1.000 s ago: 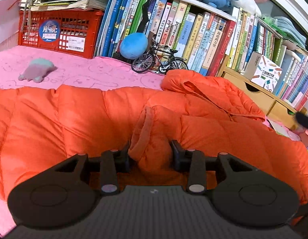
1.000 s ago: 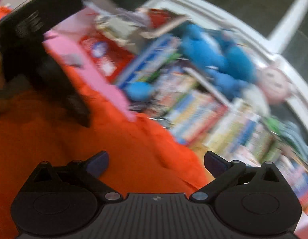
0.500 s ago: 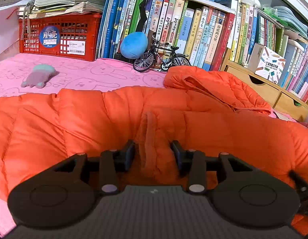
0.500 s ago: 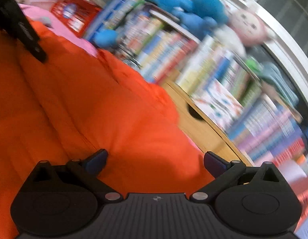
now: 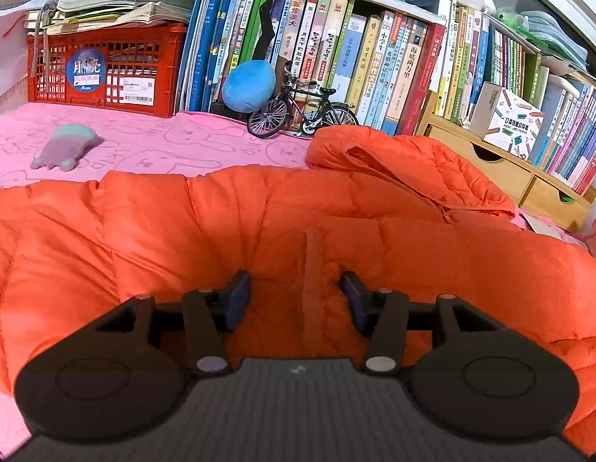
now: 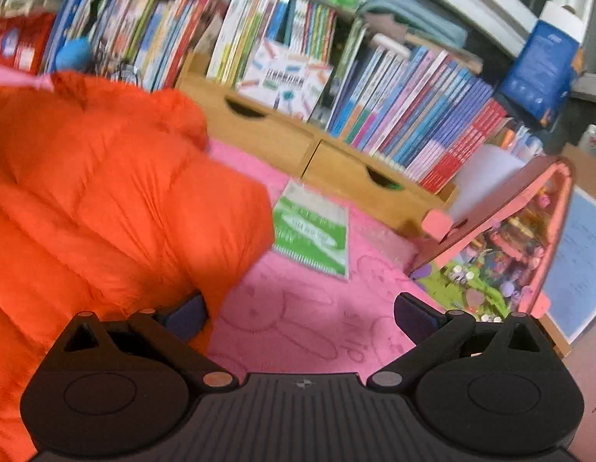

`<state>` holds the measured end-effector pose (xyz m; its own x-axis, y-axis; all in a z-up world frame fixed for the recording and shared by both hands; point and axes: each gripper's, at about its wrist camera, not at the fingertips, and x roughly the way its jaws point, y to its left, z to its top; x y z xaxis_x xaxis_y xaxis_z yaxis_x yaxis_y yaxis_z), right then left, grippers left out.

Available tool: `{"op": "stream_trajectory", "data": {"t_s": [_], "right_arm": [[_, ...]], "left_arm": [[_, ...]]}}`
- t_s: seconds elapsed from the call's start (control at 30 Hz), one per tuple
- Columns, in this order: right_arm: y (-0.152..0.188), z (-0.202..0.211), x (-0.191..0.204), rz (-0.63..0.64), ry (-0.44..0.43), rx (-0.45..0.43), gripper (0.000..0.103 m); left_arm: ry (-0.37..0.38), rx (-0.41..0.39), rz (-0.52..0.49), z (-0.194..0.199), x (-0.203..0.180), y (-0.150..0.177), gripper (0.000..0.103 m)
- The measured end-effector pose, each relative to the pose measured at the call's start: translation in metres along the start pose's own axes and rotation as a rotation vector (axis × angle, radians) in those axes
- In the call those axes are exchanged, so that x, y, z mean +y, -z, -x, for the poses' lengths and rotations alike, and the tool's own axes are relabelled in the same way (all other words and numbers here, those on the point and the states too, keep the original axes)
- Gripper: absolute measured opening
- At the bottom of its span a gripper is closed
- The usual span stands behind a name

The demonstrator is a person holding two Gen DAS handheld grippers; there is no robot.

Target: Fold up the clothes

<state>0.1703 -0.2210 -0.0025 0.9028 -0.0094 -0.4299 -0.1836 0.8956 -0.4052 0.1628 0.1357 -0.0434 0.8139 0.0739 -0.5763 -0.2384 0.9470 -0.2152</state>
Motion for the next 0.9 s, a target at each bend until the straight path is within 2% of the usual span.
{"op": "stream_trajectory", "data": {"t_s": [0.1,0.17,0.2,0.33,0.37,0.47,0.5,0.67,0.8,0.9], "right_arm": [[-0.016,0.015,0.001,-0.082,-0.059,-0.073,0.102],[-0.035,0.015,0.01,-0.163,-0.159,-0.113,0.102],[-0.045,0.012,0.016,-0.218,-0.237,-0.117,0.102],[-0.079,-0.018,0.047,-0.559,-0.618,-0.061,0.101],[-0.086,-0.028,0.059,-0.639,-0.688,-0.033,0.101],[-0.101,-0.051,0.094,-0.729,-0.753,0.011,0.101],[-0.104,-0.058,0.104,-0.735,-0.749,0.023,0.101],[-0.104,-0.067,0.121,-0.597,-0.607,0.021,0.099],[-0.096,-0.059,0.113,-0.437,-0.385,0.006,0.099],[-0.084,-0.064,0.094,-0.404,-0.268,0.032,0.099]], "left_arm": [[0.001,0.001,-0.003,0.0,-0.001,0.0,0.051],[0.001,0.002,-0.006,0.0,-0.001,0.0,0.052],[0.0,0.002,-0.007,-0.001,-0.002,0.0,0.052],[0.007,0.001,0.003,-0.001,0.0,0.001,0.052],[0.009,0.0,0.006,-0.001,0.0,0.001,0.052],[0.012,0.0,0.01,-0.001,0.001,0.0,0.052],[0.012,0.0,0.01,-0.001,0.001,0.0,0.053],[0.013,0.0,0.01,-0.001,0.001,0.0,0.054],[0.013,0.0,0.01,-0.001,0.001,0.001,0.054],[0.014,0.0,0.009,-0.001,0.001,0.001,0.055]]}}
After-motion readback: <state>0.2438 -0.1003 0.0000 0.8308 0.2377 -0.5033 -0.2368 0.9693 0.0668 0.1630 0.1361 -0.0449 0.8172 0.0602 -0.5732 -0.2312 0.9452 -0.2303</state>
